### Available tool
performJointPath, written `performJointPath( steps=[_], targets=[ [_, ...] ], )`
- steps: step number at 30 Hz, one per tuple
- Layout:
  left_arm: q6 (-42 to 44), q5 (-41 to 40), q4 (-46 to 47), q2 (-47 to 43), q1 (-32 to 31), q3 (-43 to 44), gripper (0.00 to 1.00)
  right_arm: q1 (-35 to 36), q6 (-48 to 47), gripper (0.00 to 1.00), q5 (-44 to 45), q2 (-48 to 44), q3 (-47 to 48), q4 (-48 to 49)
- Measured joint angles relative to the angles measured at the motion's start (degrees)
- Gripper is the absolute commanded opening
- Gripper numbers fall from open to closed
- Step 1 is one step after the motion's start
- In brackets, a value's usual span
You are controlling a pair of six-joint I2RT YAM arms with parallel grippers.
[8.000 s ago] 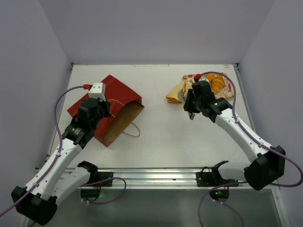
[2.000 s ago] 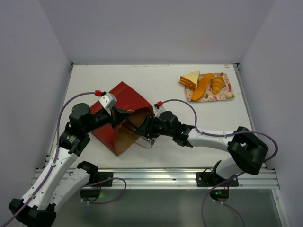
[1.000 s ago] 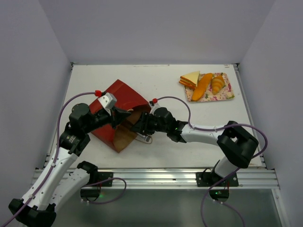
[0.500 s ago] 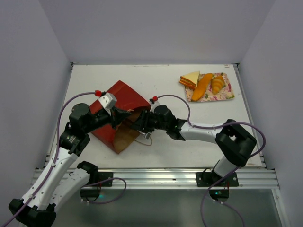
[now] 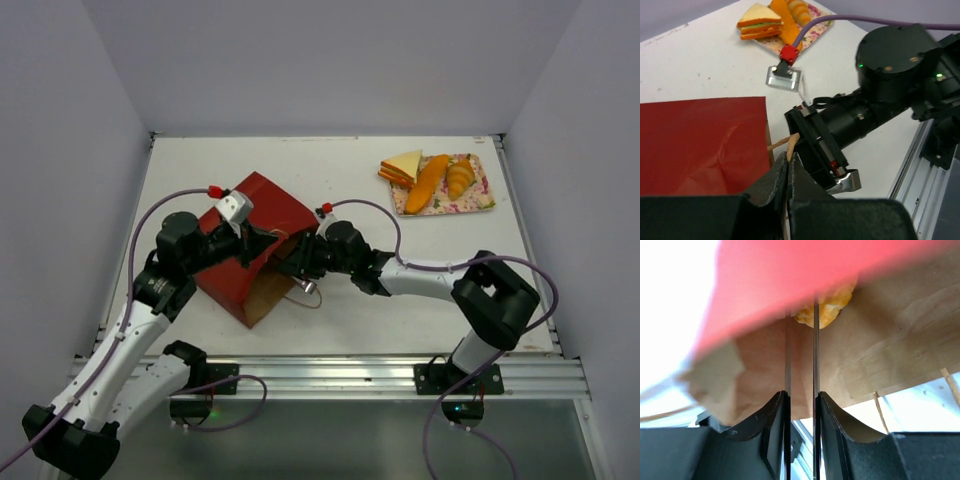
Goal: Take the fake bread out of the paper bag
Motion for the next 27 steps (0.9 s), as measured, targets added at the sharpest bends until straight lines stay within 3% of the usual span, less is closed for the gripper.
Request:
performJointPath(
  steps=[14,21,27],
  targets=[
    [-3.4,-22.5,-2.2,3.9,0.0,0.1,0.00,-1.8,-0.9,0.18,0.0,-13.0,-4.7,-5.2],
    [-6.6,-31.5,-6.6,10.0,0.0,5.1,0.00,-1.9,-2.6,0.18,0.2,-24.9,-10.9,-12.1],
    [-7.8,-36.0,-8.2,8.8,0.0,5.8,0.00,-1.9,-5.7,0.20,2.3,-36.7,-12.3,-22.1]
  ],
)
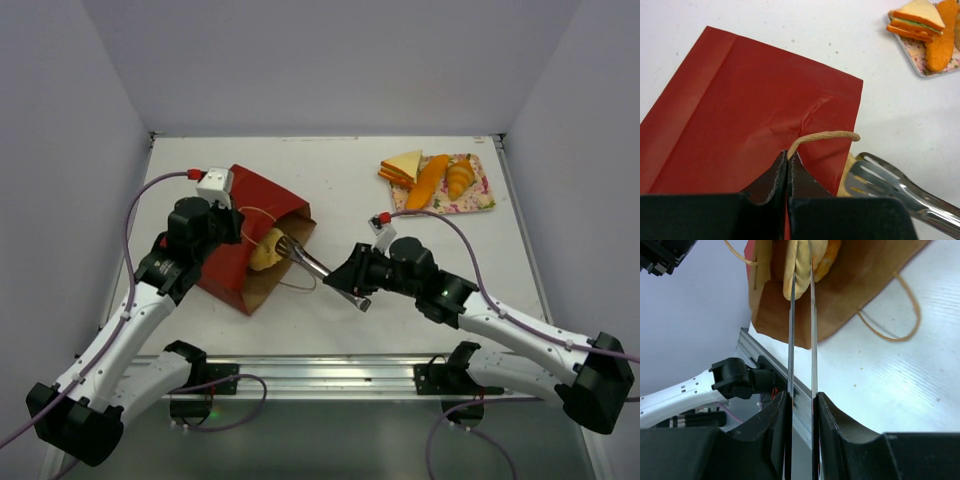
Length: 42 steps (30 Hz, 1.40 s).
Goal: Take the fake bread out of the paper bag
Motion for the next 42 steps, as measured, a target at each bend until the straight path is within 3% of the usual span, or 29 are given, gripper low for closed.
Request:
performJointPath(
  steps=[11,21,32,42],
  targets=[
    [-1.9,-7.7,-1.0,-1.6,0.0,-0.1,0.00,-0.3,-3.3,0.20,5.8,-13.9,-0.4,-17.0],
    [-2.9,-11.0,-1.9,-3.5,0.0,-3.0,0.00,-0.4,-6.0,0.20,12.1,-18.4,4.3,-30.2],
    [-2.9,-10.8,-3.5,-3.0,0.0,-4.9,0.00,-2.6,-11.6,0.21,18.9,-14.0,12.3,-36.0],
    [-2.9,-9.3,-3.3,-7.0,0.0,-5.8,0.00,-17.7,-18.6,0.20,18.2,-6.2,20.0,-36.8]
  ],
)
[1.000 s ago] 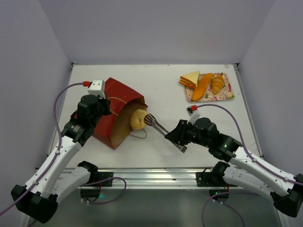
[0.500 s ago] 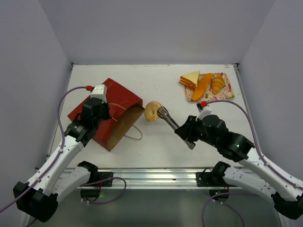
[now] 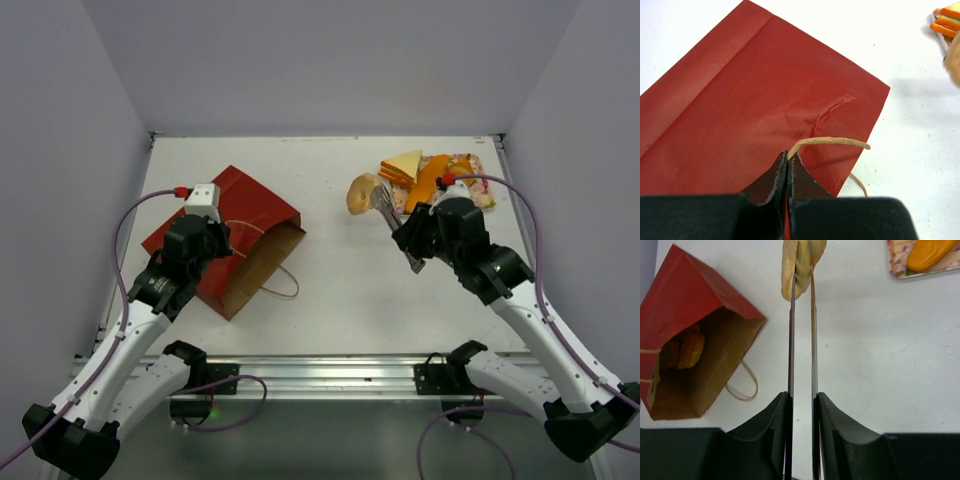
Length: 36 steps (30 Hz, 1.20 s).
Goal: Take the fake bread out of the paper bag
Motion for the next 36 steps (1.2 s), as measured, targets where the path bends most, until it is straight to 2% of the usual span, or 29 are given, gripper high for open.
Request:
performJointPath(
  steps=[8,14,20,27,36],
  targets=[
    [0.2,1.8,0.3,-1.0,0.0,0.0,0.00,-17.0,-2.6,0.20,-9.0,5.7,2.5,3.3],
    [0.3,2.6,0.3,-1.6,0.0,0.0,0.00,-28.7,-0.1,0.19,-17.6,11.9,2.5,11.2],
    [0.6,2.8,0.3,-3.7,0.0,0.0,0.00,-34.5,3.5,0.19,-22.0,16.6,2.5,18.4],
    [0.8,3.1,0.3,-4.2,0.0,0.0,0.00,-39.8,6.6,0.19,-22.1,18.4,2.5,24.8],
    [1.1,3.7,0.3,-4.2,0.0,0.0,0.00,-41.9,9.1,0.18,-22.9,23.6,-0.4,32.7]
  ],
)
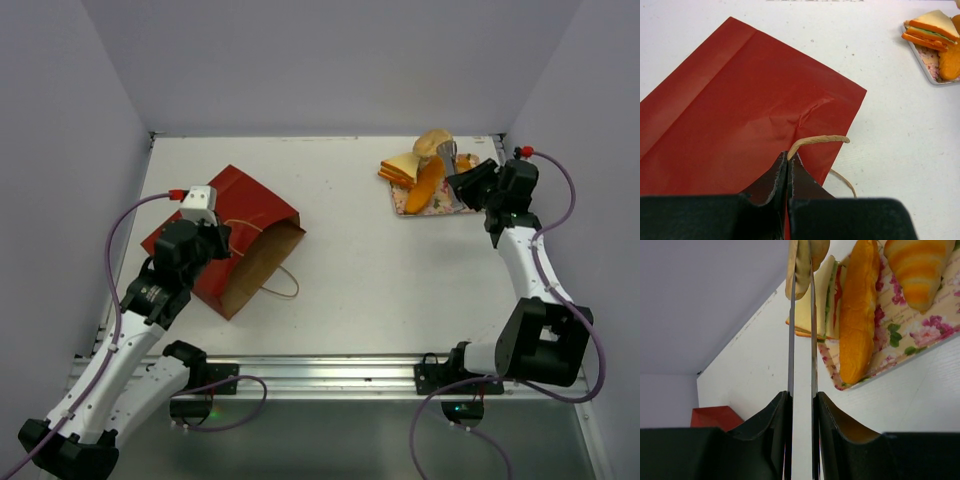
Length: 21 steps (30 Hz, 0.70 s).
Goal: Take the fake bread out of the paper bag
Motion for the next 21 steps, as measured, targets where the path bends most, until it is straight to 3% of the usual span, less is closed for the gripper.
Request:
performJointPath(
  steps=[4,6,12,21],
  targets=[
    [0.0,0.0,0.0,-0.1,0.0,0.0,0.00,0.0,0.0,0.21,0.1,1.2,-2.4,1.3],
    [0.0,0.0,0.0,-0.2,0.0,0.0,0.00,0.0,-0.1,0.27,0.1,1.7,-3.3,1.8],
    [0.0,0.0,0.0,-0.2,0.0,0.0,0.00,-0.1,-1.0,0.30,1.5,2.5,-6.2,2.4],
    [0.4,0.1,0.0,-0.2,0.0,0.0,0.00,-0.1,-2.2,0.46,2.5,2.4,-10.2,2.8]
  ],
)
